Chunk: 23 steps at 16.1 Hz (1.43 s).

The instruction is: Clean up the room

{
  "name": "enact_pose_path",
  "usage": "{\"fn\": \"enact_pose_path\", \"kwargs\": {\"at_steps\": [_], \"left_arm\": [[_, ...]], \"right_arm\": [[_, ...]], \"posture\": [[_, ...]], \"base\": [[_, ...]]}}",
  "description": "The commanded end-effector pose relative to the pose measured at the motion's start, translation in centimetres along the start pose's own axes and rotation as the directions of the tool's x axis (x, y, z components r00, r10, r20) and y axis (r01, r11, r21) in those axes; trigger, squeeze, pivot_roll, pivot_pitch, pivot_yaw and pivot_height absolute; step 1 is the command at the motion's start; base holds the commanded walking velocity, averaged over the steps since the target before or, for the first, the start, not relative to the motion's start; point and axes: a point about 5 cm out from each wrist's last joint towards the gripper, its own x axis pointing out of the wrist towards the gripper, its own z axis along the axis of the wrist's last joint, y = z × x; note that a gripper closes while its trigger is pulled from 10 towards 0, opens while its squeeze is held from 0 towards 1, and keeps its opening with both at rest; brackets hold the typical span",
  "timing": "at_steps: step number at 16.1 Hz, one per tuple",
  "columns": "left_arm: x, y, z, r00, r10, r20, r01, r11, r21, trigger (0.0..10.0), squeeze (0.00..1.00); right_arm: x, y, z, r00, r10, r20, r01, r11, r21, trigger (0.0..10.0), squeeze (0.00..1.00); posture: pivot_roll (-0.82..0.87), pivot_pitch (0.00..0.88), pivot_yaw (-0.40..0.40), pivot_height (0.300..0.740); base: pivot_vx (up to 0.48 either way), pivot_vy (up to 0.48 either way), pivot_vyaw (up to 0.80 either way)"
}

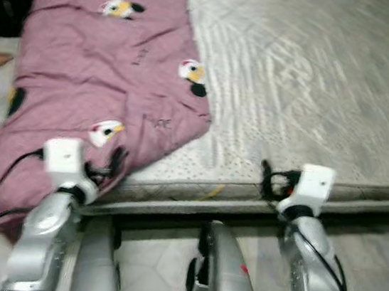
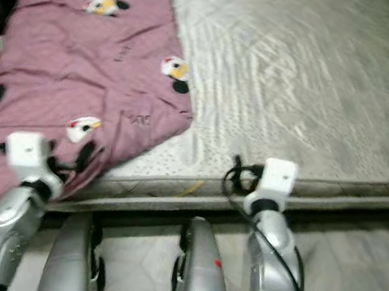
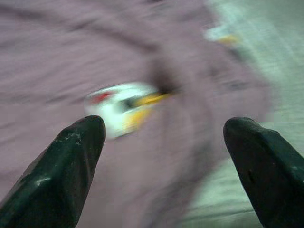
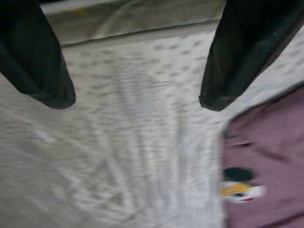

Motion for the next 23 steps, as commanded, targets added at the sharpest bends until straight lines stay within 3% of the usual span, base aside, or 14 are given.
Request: {"fn": "enact_pose_path", "kwargs": {"at_steps": [1,3,5,8,12,14,18,19,20,21,22,23], "left_arm": [[0.2,1.6,-0.5,0.994,0.106,-0.025,-0.106,0.994,-0.001,10.0,0.00],[1.0,3.5,-0.4,0.985,0.170,-0.036,-0.171,0.985,-0.003,10.0,0.00],[1.8,4.0,-0.2,0.986,0.161,-0.042,-0.161,0.987,-0.012,10.0,0.00],[4.3,3.2,0.9,0.994,0.105,-0.023,-0.106,0.994,-0.013,10.0,0.00],[7.1,2.0,0.2,0.988,0.089,-0.127,-0.091,0.996,-0.015,10.0,0.00],[8.0,1.5,-0.8,0.971,0.095,-0.221,-0.090,0.995,0.035,10.0,0.00],[8.9,-1.2,-2.3,0.947,-0.034,-0.318,0.068,0.993,0.097,10.0,0.00],[9.0,-2.8,-2.8,0.933,-0.109,-0.343,0.160,0.980,0.122,10.0,0.00],[8.8,-5.2,-3.7,0.897,-0.218,-0.385,0.293,0.945,0.146,10.0,0.00],[8.6,-6.3,-4.2,0.873,-0.275,-0.403,0.366,0.916,0.168,10.0,0.00],[7.6,-8.4,-5.8,0.791,-0.377,-0.482,0.519,0.830,0.203,10.0,0.00],[7.2,-8.9,-6.4,0.765,-0.404,-0.502,0.561,0.800,0.212,10.0,0.00]], "right_arm": [[-1.1,-2.2,-0.1,0.999,-0.050,-0.011,0.049,0.998,-0.044,10.0,0.00],[-3.0,-4.6,-0.7,0.994,-0.096,-0.046,0.091,0.992,-0.088,10.0,0.00],[-4.7,-5.7,-1.0,0.990,-0.120,-0.072,0.111,0.987,-0.117,10.0,0.00],[-6.8,-6.4,-1.3,0.985,-0.135,-0.105,0.119,0.982,-0.145,10.0,0.00],[-6.9,-6.2,-0.7,0.988,-0.120,-0.099,0.101,0.979,-0.175,10.0,0.00],[-6.7,-6.2,-0.5,0.988,-0.120,-0.097,0.102,0.979,-0.176,10.0,0.00],[-5.9,-6.0,-0.1,0.990,-0.117,-0.078,0.102,0.979,-0.175,10.0,0.00],[-5.7,-5.9,0.0,0.991,-0.113,-0.074,0.098,0.980,-0.175,10.0,0.00],[-5.4,-5.7,0.0,0.992,-0.103,-0.069,0.090,0.980,-0.175,10.0,0.00],[-5.2,-5.6,0.1,0.993,-0.099,-0.065,0.087,0.981,-0.176,10.0,0.00],[-4.7,-5.5,0.4,0.995,-0.093,-0.048,0.082,0.980,-0.183,10.0,0.00],[-4.5,-5.4,0.4,0.995,-0.093,-0.046,0.083,0.980,-0.181,10.0,0.00]], "posture": [[-0.02,0.225,-0.065,0.589],[-0.04,0.243,-0.069,0.589],[-0.08,0.265,-0.070,0.589],[-0.12,0.288,-0.073,0.589],[-0.16,0.285,-0.081,0.589],[-0.16,0.276,-0.083,0.589],[-0.17,0.258,-0.081,0.589],[-0.17,0.250,-0.083,0.589],[-0.17,0.237,-0.082,0.589],[-0.17,0.237,-0.082,0.589],[-0.16,0.223,-0.079,0.589],[-0.16,0.219,-0.079,0.589]], "base": [[0.000,0.000,0.00],[0.000,0.000,0.00],[0.000,0.000,0.00],[0.000,0.000,0.00],[0.000,0.000,0.00],[0.000,0.000,0.00],[0.000,0.000,0.00],[0.000,0.000,0.00],[0.000,0.000,0.00],[0.000,0.000,0.00],[0.000,0.000,0.00],[0.000,0.000,0.00]]}}
